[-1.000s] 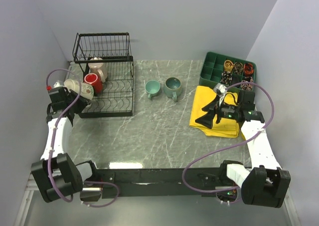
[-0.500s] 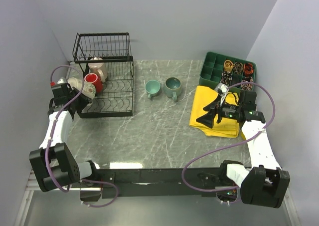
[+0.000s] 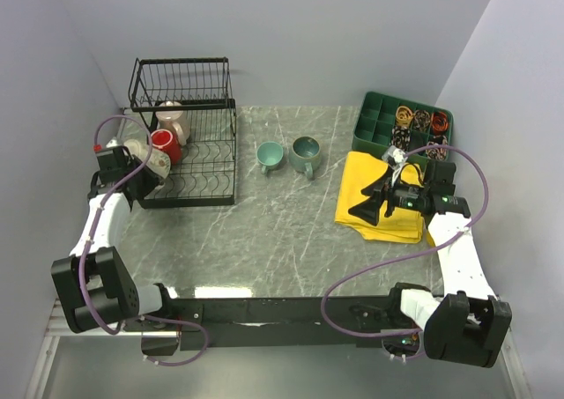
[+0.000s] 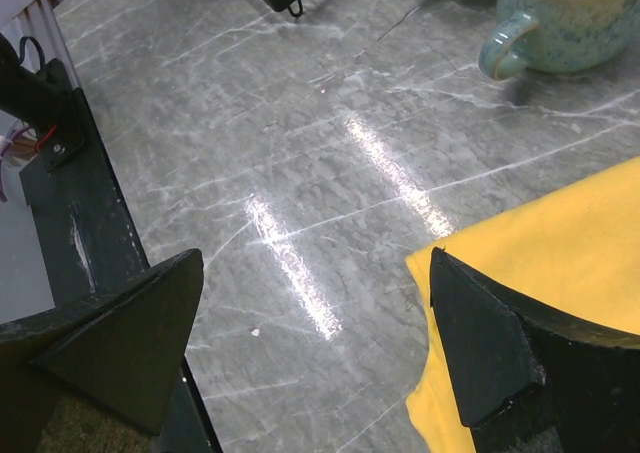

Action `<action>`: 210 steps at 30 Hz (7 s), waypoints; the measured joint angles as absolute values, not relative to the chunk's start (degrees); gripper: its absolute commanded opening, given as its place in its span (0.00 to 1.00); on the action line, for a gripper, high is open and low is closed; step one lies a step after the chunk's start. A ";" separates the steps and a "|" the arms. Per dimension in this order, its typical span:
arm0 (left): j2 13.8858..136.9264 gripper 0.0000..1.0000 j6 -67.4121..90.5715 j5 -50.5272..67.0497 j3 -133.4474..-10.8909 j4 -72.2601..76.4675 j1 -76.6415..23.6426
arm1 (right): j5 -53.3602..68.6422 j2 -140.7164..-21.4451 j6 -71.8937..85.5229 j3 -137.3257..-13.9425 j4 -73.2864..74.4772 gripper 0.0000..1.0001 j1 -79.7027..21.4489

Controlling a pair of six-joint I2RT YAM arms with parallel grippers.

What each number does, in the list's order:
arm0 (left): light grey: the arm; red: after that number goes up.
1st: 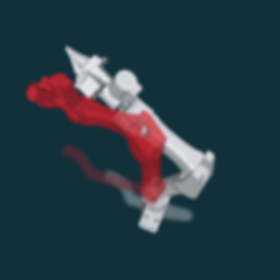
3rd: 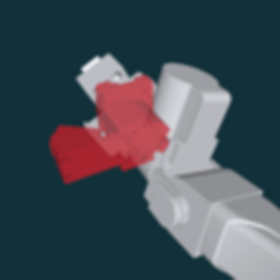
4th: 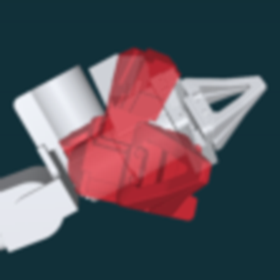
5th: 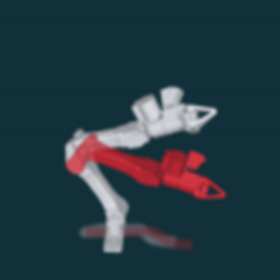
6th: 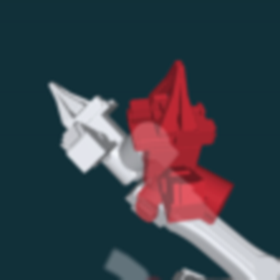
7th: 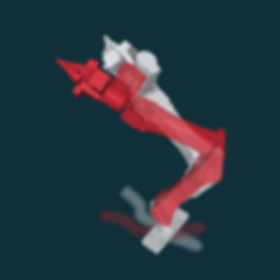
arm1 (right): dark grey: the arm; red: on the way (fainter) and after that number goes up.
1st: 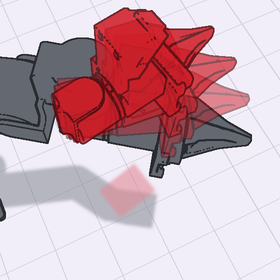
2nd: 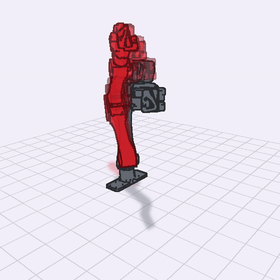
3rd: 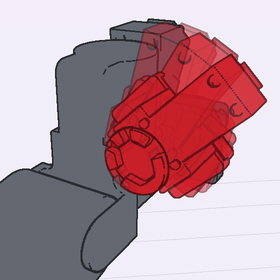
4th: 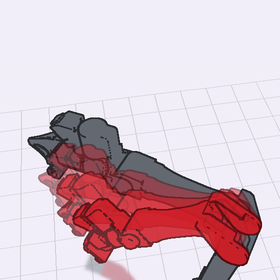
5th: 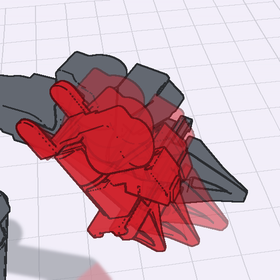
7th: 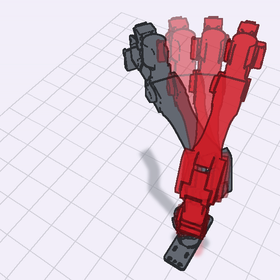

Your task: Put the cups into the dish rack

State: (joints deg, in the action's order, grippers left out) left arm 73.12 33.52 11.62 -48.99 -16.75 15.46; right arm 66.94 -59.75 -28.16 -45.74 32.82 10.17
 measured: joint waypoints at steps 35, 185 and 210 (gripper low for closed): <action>72.82 0.01 28.08 -7.16 -48.99 -21.56 6.13 | 67.35 -59.57 -27.94 -45.74 32.82 1.00 13.41; 56.84 0.97 50.28 49.43 -33.34 18.22 -7.90 | 27.68 -62.89 -47.18 -70.72 55.24 0.00 8.23; 74.54 0.92 85.06 25.34 -37.21 59.51 -41.67 | 35.73 -67.11 16.05 -68.05 8.29 0.00 -17.91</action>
